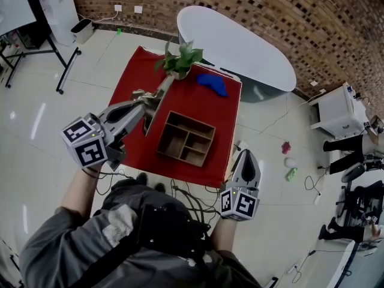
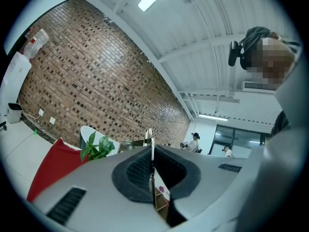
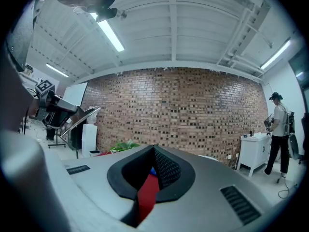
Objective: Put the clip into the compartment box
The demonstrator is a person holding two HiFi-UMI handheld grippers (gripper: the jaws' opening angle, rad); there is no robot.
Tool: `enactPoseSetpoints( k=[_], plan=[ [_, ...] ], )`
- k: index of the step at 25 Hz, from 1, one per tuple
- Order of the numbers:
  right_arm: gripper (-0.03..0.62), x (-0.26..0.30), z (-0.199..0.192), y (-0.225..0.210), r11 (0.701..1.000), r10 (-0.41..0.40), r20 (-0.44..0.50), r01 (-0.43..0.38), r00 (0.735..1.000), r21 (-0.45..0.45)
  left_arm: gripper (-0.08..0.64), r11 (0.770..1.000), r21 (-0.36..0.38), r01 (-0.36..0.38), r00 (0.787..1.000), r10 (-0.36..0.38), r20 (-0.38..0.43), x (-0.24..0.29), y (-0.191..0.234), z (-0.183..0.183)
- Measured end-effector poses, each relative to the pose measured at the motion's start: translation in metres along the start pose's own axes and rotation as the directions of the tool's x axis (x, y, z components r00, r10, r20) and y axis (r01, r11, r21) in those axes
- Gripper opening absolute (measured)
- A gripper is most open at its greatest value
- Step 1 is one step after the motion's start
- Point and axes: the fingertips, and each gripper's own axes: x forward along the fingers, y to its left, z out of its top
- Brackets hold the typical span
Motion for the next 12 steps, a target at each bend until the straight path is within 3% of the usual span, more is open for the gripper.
enactPoseSetpoints(
  k=[4,12],
  plan=[
    [0.018,-0.007,-0.003,-0.002,1.0,-0.005,-0.001,0.005,1.0,0.004,0.017,1.0,0.002,0.03,0.999,-0.03,-0.017,0.008,-0.01,-0.021],
    [0.018,-0.018,-0.012,-0.018,0.999,-0.032,-0.025,0.032,0.999,0.005,0.017,0.994,0.103,0.047,0.996,-0.04,-0.074,0.044,-0.01,-0.102]
  ],
)
